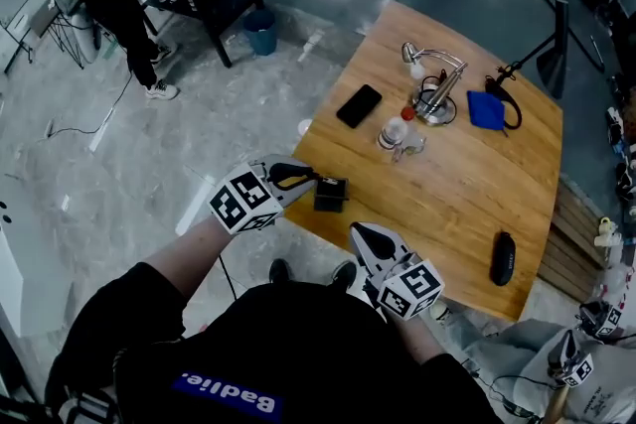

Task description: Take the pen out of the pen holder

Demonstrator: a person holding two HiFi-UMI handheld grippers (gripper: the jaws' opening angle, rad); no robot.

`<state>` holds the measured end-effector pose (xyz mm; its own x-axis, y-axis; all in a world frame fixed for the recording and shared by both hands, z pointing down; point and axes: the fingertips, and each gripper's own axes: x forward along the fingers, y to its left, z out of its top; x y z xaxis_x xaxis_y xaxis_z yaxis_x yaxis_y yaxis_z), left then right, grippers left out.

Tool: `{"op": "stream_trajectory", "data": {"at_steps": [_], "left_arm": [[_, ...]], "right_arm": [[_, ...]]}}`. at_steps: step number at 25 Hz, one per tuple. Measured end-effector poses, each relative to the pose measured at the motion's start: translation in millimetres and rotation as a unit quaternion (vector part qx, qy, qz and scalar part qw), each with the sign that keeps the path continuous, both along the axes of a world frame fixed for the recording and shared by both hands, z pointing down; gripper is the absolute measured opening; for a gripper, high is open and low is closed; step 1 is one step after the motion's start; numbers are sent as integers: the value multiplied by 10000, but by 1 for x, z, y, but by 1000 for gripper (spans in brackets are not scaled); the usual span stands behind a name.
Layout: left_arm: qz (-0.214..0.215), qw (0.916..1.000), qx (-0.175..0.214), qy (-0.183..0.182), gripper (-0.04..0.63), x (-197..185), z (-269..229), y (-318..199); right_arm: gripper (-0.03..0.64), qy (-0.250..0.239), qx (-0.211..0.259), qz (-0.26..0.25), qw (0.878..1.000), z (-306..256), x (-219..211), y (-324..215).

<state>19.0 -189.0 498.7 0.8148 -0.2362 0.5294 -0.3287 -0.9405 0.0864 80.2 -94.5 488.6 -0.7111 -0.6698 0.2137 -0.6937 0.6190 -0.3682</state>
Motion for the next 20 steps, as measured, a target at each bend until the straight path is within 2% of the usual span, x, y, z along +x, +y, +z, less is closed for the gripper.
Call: {"op": "stream_trajectory", "data": {"at_steps": [13, 20], "left_arm": [[-376, 9955, 282, 823, 67, -20, -48, 38], [-701, 9846, 270, 1576, 66, -29, -67, 56]], "right_arm": [[3, 54, 93, -260, 9996, -5, -22, 3], [3, 36, 246, -365, 9990, -13, -30, 7]]}}
